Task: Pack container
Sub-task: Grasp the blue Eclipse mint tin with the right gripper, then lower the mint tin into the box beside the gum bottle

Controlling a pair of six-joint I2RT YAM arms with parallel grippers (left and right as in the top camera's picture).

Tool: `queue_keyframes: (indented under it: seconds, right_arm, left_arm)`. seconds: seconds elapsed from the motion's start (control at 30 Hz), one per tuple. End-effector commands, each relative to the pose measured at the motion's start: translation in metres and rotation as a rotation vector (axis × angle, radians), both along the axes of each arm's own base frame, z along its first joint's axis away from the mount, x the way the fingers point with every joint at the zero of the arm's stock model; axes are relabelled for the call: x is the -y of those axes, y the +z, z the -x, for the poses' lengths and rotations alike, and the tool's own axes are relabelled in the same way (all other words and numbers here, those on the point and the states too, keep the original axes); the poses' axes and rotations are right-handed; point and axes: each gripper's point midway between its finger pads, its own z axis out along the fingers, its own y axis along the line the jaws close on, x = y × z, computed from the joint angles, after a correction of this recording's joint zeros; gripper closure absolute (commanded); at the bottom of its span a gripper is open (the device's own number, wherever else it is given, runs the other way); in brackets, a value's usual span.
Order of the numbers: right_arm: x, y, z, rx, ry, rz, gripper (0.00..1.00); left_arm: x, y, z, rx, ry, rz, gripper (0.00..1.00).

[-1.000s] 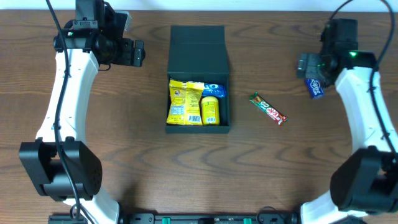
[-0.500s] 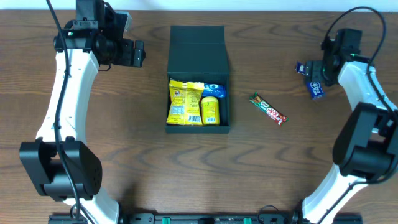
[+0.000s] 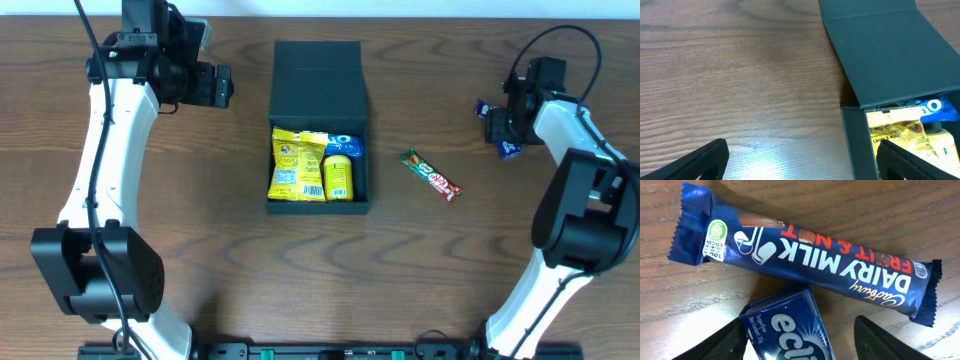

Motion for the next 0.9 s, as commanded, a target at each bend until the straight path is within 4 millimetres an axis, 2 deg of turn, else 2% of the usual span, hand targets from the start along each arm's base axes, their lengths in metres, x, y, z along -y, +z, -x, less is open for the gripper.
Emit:
queue_keyframes:
  seconds: [0.0,0.17,0.67,0.8,0.87]
  right_arm:
    - [0.0,-0.004,-0.002,-0.003,0.005,-0.004,0.35]
    - [-0.001,-0.008,0.0,-0.014,0.007,-0.01,0.49]
    - [-0.007,-0.009,0.0,-0.014,-0.016,-0.041,0.75]
    - [-0.016,-0.009,-0.001,-0.007,-0.07,-0.074,0.79]
    - [-0.028,-0.007,0.0,-0.012,-0.11,-0.121,0.87]
  left_arm:
    - [-0.002,0.02,-0.001,0.05,-0.006,-0.01,0.05]
    - [-0.002,0.02,-0.001,0.049,-0.005,-0.009,0.05]
    - [-0.002,0.017,0.003,0.027,-0.006,-0.009,0.05]
    - [-0.002,0.017,0.004,0.024,-0.006,-0.009,0.05]
    - [-0.002,0.017,0.004,0.024,-0.006,-0.009,0.05]
